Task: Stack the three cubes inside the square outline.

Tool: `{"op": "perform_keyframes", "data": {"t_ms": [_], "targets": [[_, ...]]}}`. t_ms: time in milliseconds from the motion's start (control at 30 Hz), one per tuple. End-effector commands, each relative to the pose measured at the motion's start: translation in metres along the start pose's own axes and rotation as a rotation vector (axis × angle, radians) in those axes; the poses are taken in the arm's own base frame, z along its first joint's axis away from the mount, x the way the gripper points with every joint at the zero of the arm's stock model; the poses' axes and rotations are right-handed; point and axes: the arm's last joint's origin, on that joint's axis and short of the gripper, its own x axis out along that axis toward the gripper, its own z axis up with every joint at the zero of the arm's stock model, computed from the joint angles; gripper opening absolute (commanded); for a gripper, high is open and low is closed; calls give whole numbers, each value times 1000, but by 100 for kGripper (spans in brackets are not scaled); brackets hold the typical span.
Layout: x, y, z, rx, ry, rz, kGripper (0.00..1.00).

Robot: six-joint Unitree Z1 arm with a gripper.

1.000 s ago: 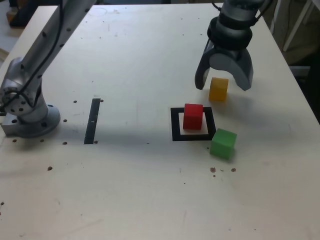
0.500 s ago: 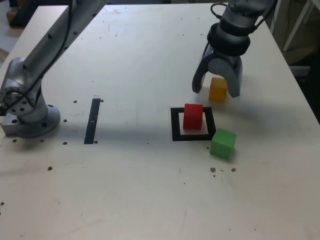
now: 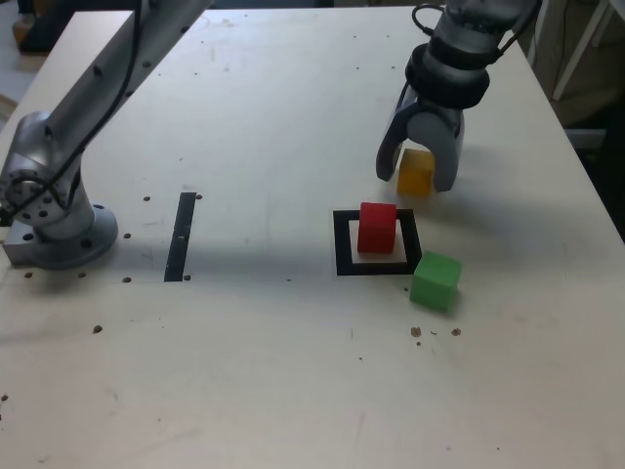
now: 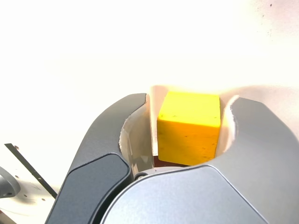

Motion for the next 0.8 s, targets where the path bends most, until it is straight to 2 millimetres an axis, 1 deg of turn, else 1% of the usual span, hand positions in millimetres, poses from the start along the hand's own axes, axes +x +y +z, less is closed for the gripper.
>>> {"op": "perform_keyframes", "data": {"t_ms": [0, 200, 333, 600, 767], "targets": [[0, 1, 0, -3, -3, -1, 33], [-4, -1, -1, -1, -12, -2, 33], [-16, -6, -8, 0, -29, 7, 33], [-56, -31, -38, -36, -49, 21, 33], [-69, -48, -59, -98, -49, -7, 33]]}}
